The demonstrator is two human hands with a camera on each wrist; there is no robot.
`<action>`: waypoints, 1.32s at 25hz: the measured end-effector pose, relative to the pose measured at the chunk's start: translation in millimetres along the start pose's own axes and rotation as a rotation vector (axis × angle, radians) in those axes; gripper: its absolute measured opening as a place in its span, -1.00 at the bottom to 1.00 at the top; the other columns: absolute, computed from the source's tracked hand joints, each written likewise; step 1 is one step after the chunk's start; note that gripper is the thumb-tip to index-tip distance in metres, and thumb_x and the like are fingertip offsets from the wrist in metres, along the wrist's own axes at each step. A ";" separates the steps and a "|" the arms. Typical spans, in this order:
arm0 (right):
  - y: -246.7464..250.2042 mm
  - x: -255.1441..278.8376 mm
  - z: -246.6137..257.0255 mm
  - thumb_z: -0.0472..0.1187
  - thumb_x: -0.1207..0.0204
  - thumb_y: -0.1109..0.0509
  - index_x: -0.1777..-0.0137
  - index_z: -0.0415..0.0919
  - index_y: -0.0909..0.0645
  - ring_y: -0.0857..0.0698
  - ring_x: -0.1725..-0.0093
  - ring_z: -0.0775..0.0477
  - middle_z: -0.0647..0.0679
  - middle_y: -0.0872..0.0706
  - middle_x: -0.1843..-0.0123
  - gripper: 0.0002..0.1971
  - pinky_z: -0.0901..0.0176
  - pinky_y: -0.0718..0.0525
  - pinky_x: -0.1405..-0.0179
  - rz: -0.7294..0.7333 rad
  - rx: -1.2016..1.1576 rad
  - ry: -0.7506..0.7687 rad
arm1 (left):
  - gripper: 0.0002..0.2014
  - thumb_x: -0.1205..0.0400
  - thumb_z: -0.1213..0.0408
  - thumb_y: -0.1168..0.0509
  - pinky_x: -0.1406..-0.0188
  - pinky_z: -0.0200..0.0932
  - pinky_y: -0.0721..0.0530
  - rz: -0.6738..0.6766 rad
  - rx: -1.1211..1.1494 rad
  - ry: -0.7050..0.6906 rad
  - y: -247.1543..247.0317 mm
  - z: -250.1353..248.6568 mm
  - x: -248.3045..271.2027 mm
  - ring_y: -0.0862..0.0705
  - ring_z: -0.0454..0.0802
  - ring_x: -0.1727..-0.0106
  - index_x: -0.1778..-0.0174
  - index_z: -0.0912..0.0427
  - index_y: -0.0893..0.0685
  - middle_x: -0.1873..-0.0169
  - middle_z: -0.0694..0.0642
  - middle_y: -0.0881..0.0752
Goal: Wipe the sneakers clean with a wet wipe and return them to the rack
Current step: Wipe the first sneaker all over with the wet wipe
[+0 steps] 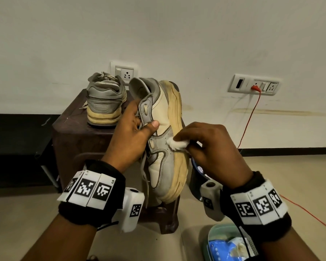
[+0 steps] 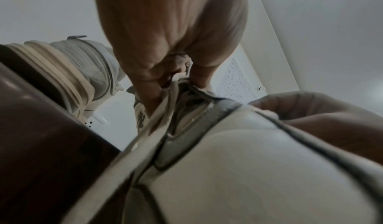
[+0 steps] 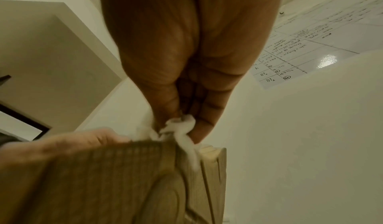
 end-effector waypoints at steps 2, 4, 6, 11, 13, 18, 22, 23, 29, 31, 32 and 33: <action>-1.3 6.9 7.3 -0.39 -0.39 -0.53 -0.01 -0.13 -0.79 -0.73 0.10 0.15 0.04 -0.80 0.07 -0.77 0.21 -0.72 0.08 0.131 -0.030 0.032 | -0.55 -0.61 0.53 -0.29 -0.31 0.09 -0.65 -0.061 0.025 -0.013 7.5 -2.3 -1.1 -0.69 -0.07 -0.28 -0.40 0.12 -0.48 -0.27 0.05 -0.70; -2.0 12.3 13.0 -0.38 -0.39 -0.54 -0.02 -0.11 -0.79 -0.73 0.09 0.18 0.06 -0.80 0.06 -0.76 0.25 -0.70 0.07 0.172 -0.042 0.051 | -0.56 -0.62 0.54 -0.28 -0.30 0.01 -0.66 -0.114 0.050 -0.026 16.2 -4.1 -2.5 -0.69 -0.10 -0.27 -0.39 0.13 -0.48 -0.26 0.03 -0.70; 0.3 12.6 12.1 -0.37 -0.40 -0.53 -0.02 -0.14 -0.78 -0.73 0.11 0.13 0.02 -0.79 0.07 -0.78 0.18 -0.72 0.12 0.070 -0.006 0.052 | -0.57 -0.62 0.54 -0.28 -0.28 -0.01 -0.67 -0.121 0.069 -0.032 19.6 -3.9 -4.6 -0.69 -0.10 -0.28 -0.40 0.16 -0.48 -0.26 0.03 -0.70; 10.0 4.3 -4.7 -0.34 -0.44 -0.47 -0.01 -0.21 -0.77 -0.72 0.13 -0.05 -0.09 -0.77 0.10 -0.83 -0.08 -0.72 0.20 -0.191 0.021 -0.008 | -0.56 -0.62 0.55 -0.28 -0.26 0.02 -0.68 -0.052 0.083 -0.031 2.0 -5.7 -3.0 -0.70 -0.04 -0.27 -0.41 0.18 -0.47 -0.27 0.07 -0.70; 12.8 3.1 -6.0 -0.33 -0.45 -0.43 -0.02 -0.21 -0.77 -0.72 0.10 -0.06 -0.10 -0.77 0.08 -0.82 -0.07 -0.73 0.17 -0.188 0.023 -0.006 | -0.57 -0.62 0.53 -0.29 -0.24 -0.04 -0.69 -0.095 0.083 -0.041 3.2 -6.6 -2.9 -0.71 -0.07 -0.25 -0.41 0.21 -0.48 -0.25 0.06 -0.71; 11.4 13.1 10.0 -0.33 -0.43 -0.50 -0.04 -0.13 -0.78 -0.71 0.04 0.17 0.04 -0.78 0.02 -0.80 0.31 -0.68 0.03 0.073 -0.022 0.057 | -0.61 -0.62 0.48 -0.32 -0.16 -0.13 -0.73 -0.219 0.057 -0.028 19.4 -7.3 -2.4 -0.74 -0.15 -0.18 -0.37 0.21 -0.52 -0.19 0.02 -0.74; 14.8 17.4 11.1 -0.35 -0.42 -0.50 -0.04 -0.13 -0.78 -0.71 0.06 0.16 0.05 -0.78 0.04 -0.78 0.29 -0.69 0.05 0.033 -0.048 0.061 | -0.63 -0.61 0.48 -0.33 -0.16 -0.12 -0.72 -0.230 0.051 -0.023 19.6 -5.4 -3.4 -0.75 -0.13 -0.17 -0.35 0.23 -0.54 -0.17 0.05 -0.75; 15.4 15.9 7.6 -0.38 -0.42 -0.50 -0.04 -0.15 -0.78 -0.71 0.08 0.14 0.02 -0.78 0.06 -0.78 0.25 -0.70 0.10 -0.036 -0.018 0.037 | -0.63 -0.61 0.47 -0.33 -0.13 -0.14 -0.73 -0.228 0.056 -0.016 17.3 -4.6 -3.7 -0.75 -0.12 -0.15 -0.35 0.24 -0.53 -0.16 0.06 -0.75; 21.4 7.4 -21.0 -0.41 -0.43 -0.44 0.01 -0.18 -0.80 -0.71 0.13 0.09 -0.02 -0.78 0.11 -0.79 0.24 -0.67 0.16 -0.297 0.007 -0.103 | -0.37 -0.46 0.55 -0.46 -0.15 -0.07 -0.73 0.008 0.057 0.095 9.6 -2.5 -2.9 -0.74 -0.09 -0.21 -0.43 0.15 -0.44 -0.18 0.06 -0.75; 23.1 4.7 -28.1 -0.40 -0.43 -0.44 0.03 -0.17 -0.80 -0.71 0.16 0.09 -0.01 -0.79 0.13 -0.80 0.26 -0.66 0.18 -0.301 0.013 -0.129 | -0.29 -0.39 0.53 -0.52 -0.31 -0.04 -0.64 0.113 -0.111 0.065 7.8 -1.7 -1.9 -0.67 -0.15 -0.30 -0.43 0.11 -0.45 -0.26 -0.01 -0.70; 21.4 3.4 -29.8 -0.40 -0.43 -0.44 0.04 -0.17 -0.81 -0.70 0.17 0.08 -0.01 -0.79 0.14 -0.80 0.23 -0.66 0.19 -0.289 0.013 -0.134 | -0.30 -0.38 0.49 -0.55 -0.34 -0.07 -0.61 0.135 -0.207 0.037 5.8 -2.0 -0.9 -0.65 -0.21 -0.30 -0.42 0.07 -0.47 -0.26 -0.08 -0.70; 17.7 2.3 -30.5 -0.40 -0.43 -0.44 0.04 -0.17 -0.81 -0.70 0.17 0.07 -0.01 -0.79 0.15 -0.80 0.18 -0.67 0.20 -0.270 0.009 -0.134 | -0.34 -0.38 0.45 -0.55 -0.34 -0.08 -0.60 0.136 -0.288 0.011 4.6 -2.1 -0.4 -0.65 -0.25 -0.28 -0.39 0.04 -0.51 -0.23 -0.13 -0.71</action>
Point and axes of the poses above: each hand's wrist, its own x-axis away from the middle knuckle, its own y-axis out of the back of the hand, z = x × y, the point moved 7 cm from there along -x, towards the middle knuckle
